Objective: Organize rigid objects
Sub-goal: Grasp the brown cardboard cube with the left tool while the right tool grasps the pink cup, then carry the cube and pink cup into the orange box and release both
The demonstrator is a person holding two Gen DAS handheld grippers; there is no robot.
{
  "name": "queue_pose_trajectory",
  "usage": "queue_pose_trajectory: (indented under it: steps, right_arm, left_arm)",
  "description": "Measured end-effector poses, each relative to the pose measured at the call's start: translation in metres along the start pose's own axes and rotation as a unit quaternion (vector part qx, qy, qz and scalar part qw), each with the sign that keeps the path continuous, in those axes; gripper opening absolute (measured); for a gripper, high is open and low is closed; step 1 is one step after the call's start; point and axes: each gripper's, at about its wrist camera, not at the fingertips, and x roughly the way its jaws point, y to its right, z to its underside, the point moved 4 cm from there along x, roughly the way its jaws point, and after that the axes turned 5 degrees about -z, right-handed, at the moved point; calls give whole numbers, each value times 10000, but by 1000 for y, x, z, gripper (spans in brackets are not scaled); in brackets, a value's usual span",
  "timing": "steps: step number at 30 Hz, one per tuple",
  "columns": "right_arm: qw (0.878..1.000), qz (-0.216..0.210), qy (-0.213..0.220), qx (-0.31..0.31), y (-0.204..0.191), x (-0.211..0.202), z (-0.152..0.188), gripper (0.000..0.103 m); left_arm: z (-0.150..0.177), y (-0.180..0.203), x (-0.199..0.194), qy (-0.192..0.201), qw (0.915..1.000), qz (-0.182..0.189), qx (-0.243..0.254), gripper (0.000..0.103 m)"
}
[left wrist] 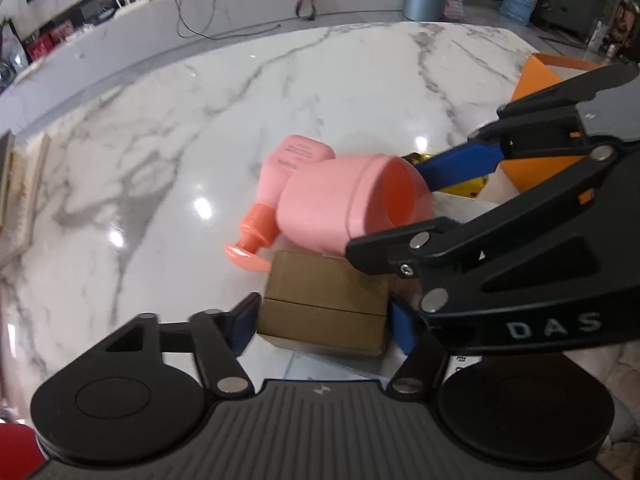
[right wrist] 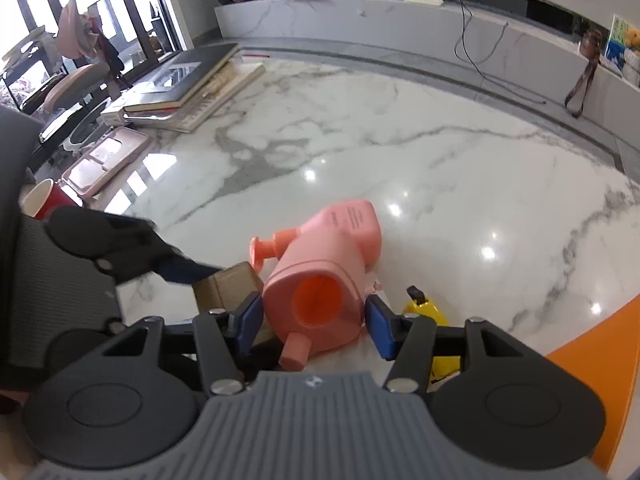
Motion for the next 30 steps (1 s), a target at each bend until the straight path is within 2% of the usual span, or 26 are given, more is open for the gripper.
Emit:
queue_pose_trajectory:
  steps: [7, 14, 22, 30]
  right_arm:
    - [9997, 50, 215, -83, -1, -25, -2, 55]
    - [9979, 171, 619, 74, 9, -70, 1, 55]
    - [9941, 524, 922, 238, 36, -136, 12, 55]
    - [9883, 955, 1160, 266, 64, -204, 27, 55]
  left_arm:
    - [-1, -8, -7, 120, 9993, -139, -320, 70]
    - [-9, -7, -41, 572, 9960, -338, -601, 70]
    - [-35, 27, -90, 1164, 9923, -235, -361, 68]
    - [-71, 85, -127, 1663, 9860, 117, 52, 68]
